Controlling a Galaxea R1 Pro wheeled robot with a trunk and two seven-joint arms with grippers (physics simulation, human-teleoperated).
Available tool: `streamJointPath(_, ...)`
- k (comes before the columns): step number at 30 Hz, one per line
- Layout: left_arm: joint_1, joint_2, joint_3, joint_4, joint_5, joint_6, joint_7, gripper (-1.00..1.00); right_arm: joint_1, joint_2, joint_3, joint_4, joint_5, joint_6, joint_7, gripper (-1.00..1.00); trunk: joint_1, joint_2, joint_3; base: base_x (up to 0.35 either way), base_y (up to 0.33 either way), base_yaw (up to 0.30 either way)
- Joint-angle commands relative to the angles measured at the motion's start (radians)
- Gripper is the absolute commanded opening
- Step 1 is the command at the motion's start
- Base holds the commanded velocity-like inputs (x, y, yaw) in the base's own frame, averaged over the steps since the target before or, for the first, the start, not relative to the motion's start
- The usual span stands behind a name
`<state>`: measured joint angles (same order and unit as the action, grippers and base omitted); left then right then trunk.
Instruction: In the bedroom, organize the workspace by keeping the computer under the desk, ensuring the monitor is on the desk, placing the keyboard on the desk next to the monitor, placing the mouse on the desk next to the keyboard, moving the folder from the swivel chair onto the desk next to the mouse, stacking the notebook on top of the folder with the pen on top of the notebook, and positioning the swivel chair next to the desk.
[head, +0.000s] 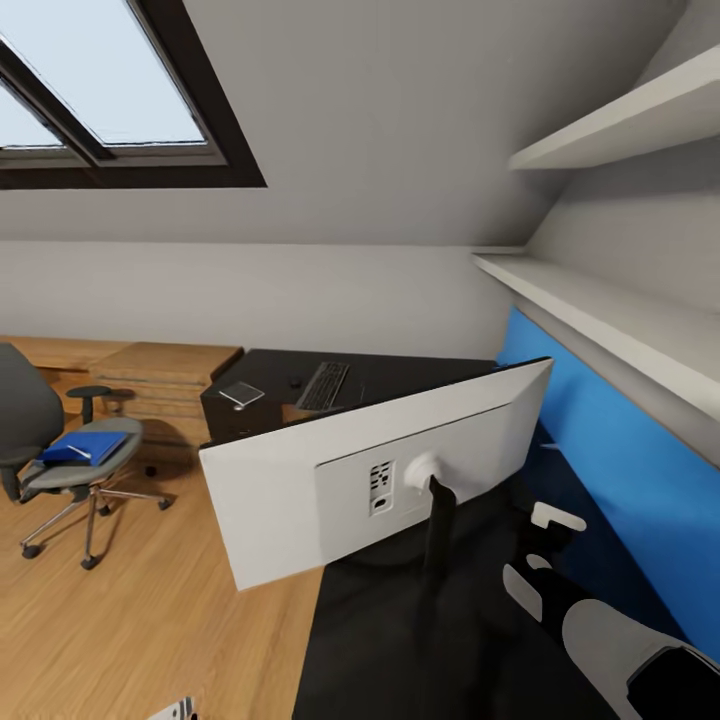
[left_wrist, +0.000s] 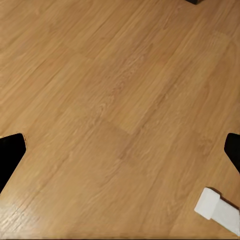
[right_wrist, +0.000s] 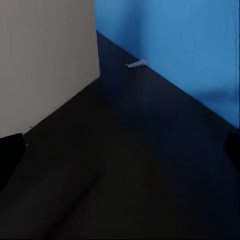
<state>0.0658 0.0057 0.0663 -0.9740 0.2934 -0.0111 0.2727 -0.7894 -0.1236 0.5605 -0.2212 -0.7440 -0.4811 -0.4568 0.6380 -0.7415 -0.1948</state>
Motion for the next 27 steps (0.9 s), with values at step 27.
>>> streamJointPath(27,0.000,0.001,-0.003,0.001,0.012,0.006,0.002,1.00,-0.001,0.004,0.023,-0.004,0.000,-0.010,-0.002,1.00,0.000,-0.001,-0.001,-0.328,0.077,0.000)
